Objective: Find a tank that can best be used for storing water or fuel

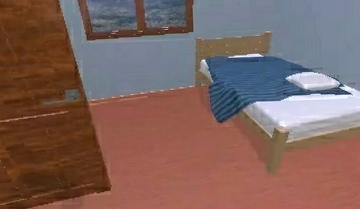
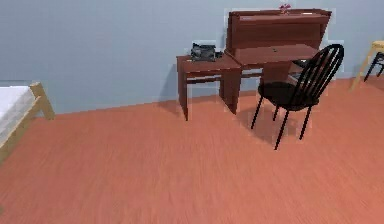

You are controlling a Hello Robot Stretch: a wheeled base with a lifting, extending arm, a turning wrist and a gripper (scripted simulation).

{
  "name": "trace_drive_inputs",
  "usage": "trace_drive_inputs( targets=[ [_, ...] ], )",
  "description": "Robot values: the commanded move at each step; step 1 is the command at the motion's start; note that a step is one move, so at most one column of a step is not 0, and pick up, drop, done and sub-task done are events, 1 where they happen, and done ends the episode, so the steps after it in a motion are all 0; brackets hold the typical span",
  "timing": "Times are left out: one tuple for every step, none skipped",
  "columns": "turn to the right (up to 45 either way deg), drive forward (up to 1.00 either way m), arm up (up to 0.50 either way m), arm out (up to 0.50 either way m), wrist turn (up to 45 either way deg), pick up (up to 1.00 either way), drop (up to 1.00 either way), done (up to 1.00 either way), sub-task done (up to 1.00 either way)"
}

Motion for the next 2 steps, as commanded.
trace_drive_inputs(
  targets=[
    [0.0, 1.0, 0.0, 0.0, 0.0, 0.0, 0.0, 0.0, 0.0],
    [21.0, 0.0, 0.0, 0.0, 0.0, 0.0, 0.0, 0.0, 0.0]
  ],
)
